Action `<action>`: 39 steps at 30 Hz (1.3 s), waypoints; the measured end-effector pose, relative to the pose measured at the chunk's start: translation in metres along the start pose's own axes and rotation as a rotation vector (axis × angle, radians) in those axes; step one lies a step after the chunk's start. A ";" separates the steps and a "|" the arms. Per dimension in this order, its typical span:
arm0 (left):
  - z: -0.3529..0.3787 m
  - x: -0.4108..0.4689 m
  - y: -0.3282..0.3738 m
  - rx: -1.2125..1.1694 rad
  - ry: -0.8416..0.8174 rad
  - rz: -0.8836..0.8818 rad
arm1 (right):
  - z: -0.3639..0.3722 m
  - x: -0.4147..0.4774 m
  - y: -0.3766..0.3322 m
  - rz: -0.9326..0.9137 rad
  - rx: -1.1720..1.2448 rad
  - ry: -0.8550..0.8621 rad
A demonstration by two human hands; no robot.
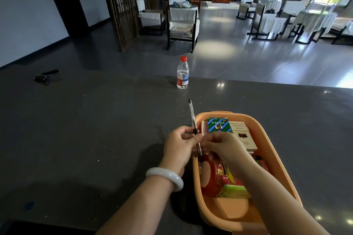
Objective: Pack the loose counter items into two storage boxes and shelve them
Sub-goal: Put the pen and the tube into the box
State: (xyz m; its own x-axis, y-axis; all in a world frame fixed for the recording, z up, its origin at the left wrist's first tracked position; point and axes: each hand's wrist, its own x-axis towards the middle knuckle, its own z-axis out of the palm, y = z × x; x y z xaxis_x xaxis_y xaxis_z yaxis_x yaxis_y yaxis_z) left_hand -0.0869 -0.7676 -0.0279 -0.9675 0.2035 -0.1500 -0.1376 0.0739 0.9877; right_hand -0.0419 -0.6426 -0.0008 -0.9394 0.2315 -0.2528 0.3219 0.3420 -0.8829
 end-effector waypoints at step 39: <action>0.004 -0.005 -0.026 0.103 0.050 -0.062 | 0.011 0.002 0.035 0.059 -0.331 0.119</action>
State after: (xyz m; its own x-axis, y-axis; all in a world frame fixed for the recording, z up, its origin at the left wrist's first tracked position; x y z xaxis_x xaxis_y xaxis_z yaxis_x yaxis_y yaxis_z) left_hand -0.0778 -0.7665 -0.0528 -0.9676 0.1467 -0.2057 -0.1773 0.1854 0.9665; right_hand -0.0341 -0.6398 -0.0370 -0.9042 0.3575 -0.2339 0.4138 0.5971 -0.6872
